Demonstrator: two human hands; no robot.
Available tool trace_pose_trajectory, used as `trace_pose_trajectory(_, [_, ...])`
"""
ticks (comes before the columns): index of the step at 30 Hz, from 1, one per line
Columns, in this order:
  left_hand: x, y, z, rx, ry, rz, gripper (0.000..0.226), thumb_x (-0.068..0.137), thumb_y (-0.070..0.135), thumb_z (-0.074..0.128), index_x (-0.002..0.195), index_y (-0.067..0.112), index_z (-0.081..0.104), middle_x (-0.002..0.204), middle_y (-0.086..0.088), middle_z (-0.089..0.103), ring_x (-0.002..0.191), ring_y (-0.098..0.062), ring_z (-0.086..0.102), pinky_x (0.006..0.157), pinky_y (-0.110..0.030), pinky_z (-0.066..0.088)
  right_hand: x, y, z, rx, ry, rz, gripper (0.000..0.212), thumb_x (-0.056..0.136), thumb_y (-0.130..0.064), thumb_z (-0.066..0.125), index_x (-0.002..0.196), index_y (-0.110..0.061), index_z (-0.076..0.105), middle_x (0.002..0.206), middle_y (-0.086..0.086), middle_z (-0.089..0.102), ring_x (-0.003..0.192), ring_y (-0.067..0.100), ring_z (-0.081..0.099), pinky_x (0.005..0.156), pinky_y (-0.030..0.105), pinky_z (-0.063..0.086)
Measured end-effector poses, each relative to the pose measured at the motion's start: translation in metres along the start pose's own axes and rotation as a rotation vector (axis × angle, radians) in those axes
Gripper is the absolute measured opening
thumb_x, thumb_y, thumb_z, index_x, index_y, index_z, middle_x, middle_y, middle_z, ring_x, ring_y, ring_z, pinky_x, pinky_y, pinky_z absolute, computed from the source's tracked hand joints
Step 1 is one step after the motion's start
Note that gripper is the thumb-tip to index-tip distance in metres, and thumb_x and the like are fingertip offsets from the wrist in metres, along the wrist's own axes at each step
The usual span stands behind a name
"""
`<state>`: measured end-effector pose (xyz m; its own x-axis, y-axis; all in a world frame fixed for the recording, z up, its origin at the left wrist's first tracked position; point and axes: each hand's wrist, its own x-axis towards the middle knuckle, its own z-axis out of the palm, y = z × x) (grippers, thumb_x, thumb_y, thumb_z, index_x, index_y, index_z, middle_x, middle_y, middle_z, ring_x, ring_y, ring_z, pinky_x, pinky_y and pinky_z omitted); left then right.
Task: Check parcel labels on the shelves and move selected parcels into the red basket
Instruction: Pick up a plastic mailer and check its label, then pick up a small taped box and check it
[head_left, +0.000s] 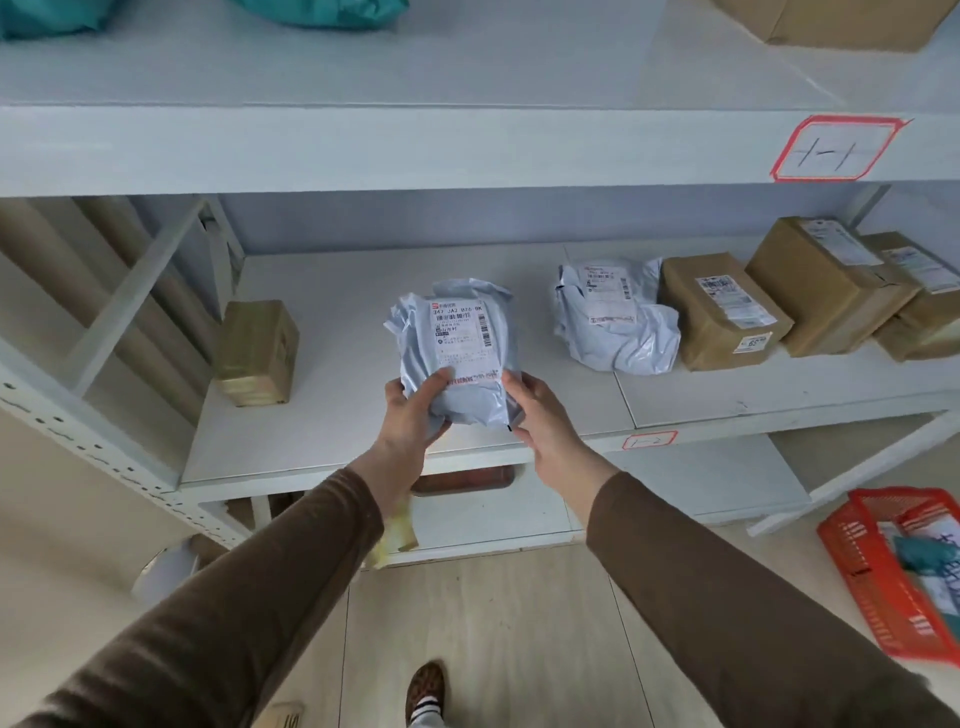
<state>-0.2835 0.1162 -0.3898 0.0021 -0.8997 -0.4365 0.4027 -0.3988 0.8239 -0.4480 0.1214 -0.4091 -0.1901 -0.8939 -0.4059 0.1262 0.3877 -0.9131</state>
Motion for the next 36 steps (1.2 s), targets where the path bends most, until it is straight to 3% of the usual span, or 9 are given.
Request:
trace_pose_trajectory(7, [0.083,0.020,-0.027,0.042,0.117,0.021,0.046,0.097,0.028,0.070,0.133,0.020,0.042,0.126,-0.004,0.060,0.103,-0.017,0.065,0.097,-0.039,0.053,0.073,-0.013,0.050,-0.043,-0.095,-0.014,0.033,0.096,-0.019,0.069,0.128,-0.012,0.066,0.103,0.002,0.071,0.084,0.016,0.066,0.082,0.032,0.054])
trace_pose_trajectory(15, [0.136,0.041,-0.063,0.299,0.204,-0.027,0.025,0.105,0.026,0.057,0.127,0.019,0.049,0.122,-0.007,0.059,0.092,-0.021,0.056,0.077,-0.029,0.046,0.114,-0.013,0.107,-0.181,0.059,-0.101,0.018,0.087,-0.004,0.072,0.100,-0.009,0.061,0.073,0.003,0.064,0.055,0.014,0.055,0.052,0.022,0.046])
trace_pose_trajectory(18, [0.141,0.046,-0.068,0.369,0.184,-0.012,0.044,0.103,0.026,0.061,0.143,0.011,0.047,0.135,-0.011,0.059,0.103,-0.025,0.057,0.081,-0.030,0.047,0.119,-0.010,0.116,-0.238,0.101,-0.079,0.023,0.079,-0.022,0.075,0.096,-0.012,0.064,0.083,0.012,0.070,0.063,0.020,0.061,0.062,0.030,0.048])
trace_pose_trajectory(20, [0.138,0.054,-0.077,0.464,0.224,0.067,0.071,0.096,0.033,0.071,0.154,0.013,0.035,0.145,-0.008,0.051,0.116,-0.028,0.058,0.087,-0.031,0.054,0.117,-0.008,0.122,-0.506,0.237,-0.185,0.039,0.074,-0.037,0.074,0.104,-0.014,0.067,0.110,0.015,0.069,0.096,0.031,0.064,0.082,0.037,0.047])
trace_pose_trajectory(23, [0.131,0.071,-0.105,0.787,0.297,0.432,0.077,0.092,0.036,0.075,0.155,0.021,0.033,0.152,-0.009,0.044,0.138,-0.029,0.046,0.112,-0.045,0.044,0.098,-0.022,0.142,-0.717,0.353,-0.713,0.044,0.086,-0.027,0.070,0.126,-0.010,0.061,0.143,0.013,0.051,0.133,0.032,0.043,0.111,0.040,0.036])
trace_pose_trajectory(26, [0.135,0.097,-0.147,0.874,0.400,0.639,0.072,0.091,0.025,0.075,0.153,0.020,0.039,0.151,-0.009,0.045,0.139,-0.029,0.044,0.115,-0.042,0.038,0.079,-0.033,0.190,-0.611,0.109,-0.982,0.042,0.090,-0.011,0.063,0.131,-0.006,0.058,0.143,0.013,0.052,0.136,0.030,0.043,0.116,0.036,0.035])
trace_pose_trajectory(28, [0.143,0.115,-0.180,0.859,0.528,0.554,0.070,0.093,0.024,0.073,0.154,0.021,0.039,0.152,-0.009,0.043,0.140,-0.030,0.045,0.117,-0.044,0.039,0.071,-0.034,0.230,-0.570,-0.103,-0.829,0.048,0.095,-0.008,0.062,0.142,-0.005,0.051,0.147,0.015,0.051,0.138,0.031,0.045,0.117,0.041,0.037])
trace_pose_trajectory(31, [0.155,0.125,-0.222,0.801,0.594,0.309,0.069,0.095,0.027,0.070,0.154,0.021,0.035,0.146,-0.009,0.049,0.134,-0.034,0.052,0.111,-0.050,0.047,0.060,-0.034,0.278,-0.460,-0.365,-0.323,0.064,0.100,-0.011,0.060,0.158,-0.012,0.032,0.159,0.012,0.041,0.145,0.029,0.041,0.108,0.025,0.033])
trace_pose_trajectory(36, [0.155,0.110,-0.243,0.590,0.384,-0.003,0.049,0.103,0.026,0.058,0.149,0.012,0.046,0.132,-0.010,0.061,0.120,-0.028,0.058,0.093,-0.033,0.043,0.075,-0.008,0.316,-0.296,-0.505,0.164,0.069,0.094,-0.020,0.063,0.156,-0.012,0.036,0.152,0.012,0.050,0.122,0.025,0.052,0.093,0.026,0.037])
